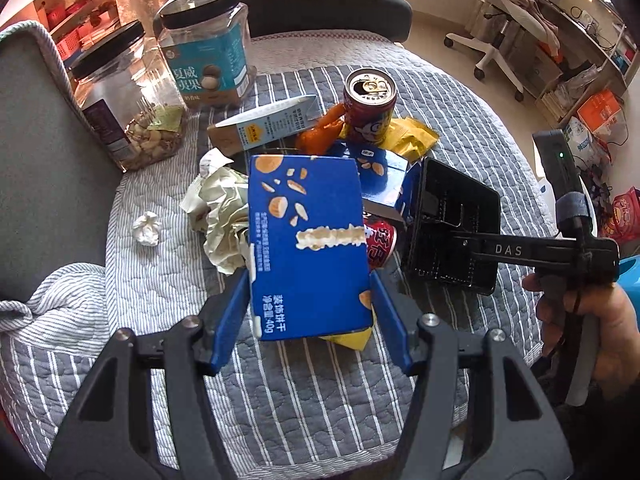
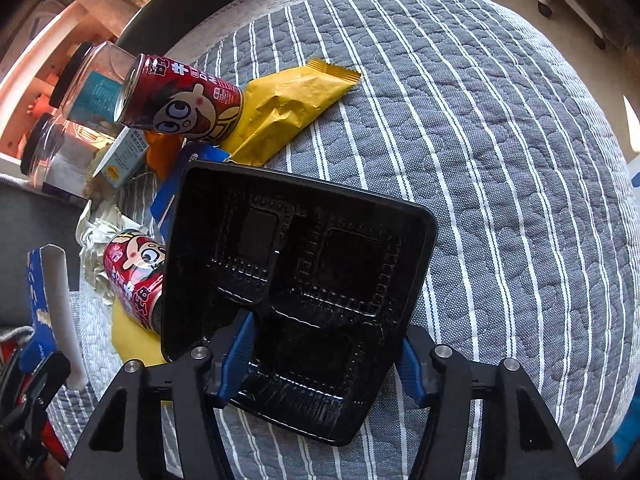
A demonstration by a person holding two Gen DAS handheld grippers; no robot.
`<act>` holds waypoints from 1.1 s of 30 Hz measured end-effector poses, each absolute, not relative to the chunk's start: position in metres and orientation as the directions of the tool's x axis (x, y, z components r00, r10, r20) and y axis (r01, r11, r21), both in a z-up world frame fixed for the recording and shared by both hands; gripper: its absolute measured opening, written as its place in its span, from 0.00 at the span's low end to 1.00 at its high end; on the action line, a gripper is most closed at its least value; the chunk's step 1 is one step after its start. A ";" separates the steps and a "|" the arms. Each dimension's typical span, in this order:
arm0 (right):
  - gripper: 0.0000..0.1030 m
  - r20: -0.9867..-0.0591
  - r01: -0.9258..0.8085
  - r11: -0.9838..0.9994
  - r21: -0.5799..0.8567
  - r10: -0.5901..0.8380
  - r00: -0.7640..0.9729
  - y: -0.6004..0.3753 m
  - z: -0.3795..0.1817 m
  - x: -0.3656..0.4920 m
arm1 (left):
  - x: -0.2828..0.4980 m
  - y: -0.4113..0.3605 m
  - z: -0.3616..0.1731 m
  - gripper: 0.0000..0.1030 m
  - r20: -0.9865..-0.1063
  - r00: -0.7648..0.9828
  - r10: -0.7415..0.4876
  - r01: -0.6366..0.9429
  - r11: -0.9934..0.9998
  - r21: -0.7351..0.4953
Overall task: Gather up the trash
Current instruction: 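Carry the blue box into the white bin with the left gripper while the right gripper carries the tray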
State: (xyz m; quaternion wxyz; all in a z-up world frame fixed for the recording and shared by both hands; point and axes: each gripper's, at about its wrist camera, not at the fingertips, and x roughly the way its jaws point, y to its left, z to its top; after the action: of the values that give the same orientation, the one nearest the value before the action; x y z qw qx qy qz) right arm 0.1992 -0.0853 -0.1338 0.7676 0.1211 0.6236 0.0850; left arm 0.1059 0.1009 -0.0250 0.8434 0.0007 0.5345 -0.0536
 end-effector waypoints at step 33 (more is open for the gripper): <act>0.61 -0.885 0.473 0.821 0.319 0.080 0.458 -0.423 -0.027 0.056 | 0.146 -0.188 -0.013 0.61 -0.869 0.368 -0.331 0.563 0.823 -0.074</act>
State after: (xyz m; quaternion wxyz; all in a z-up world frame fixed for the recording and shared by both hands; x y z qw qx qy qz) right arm 0.0562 -0.4231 -0.0273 0.8089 0.2733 0.5062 -0.1216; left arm 0.1461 -0.1881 -0.0134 0.8185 0.1185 0.4914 -0.2730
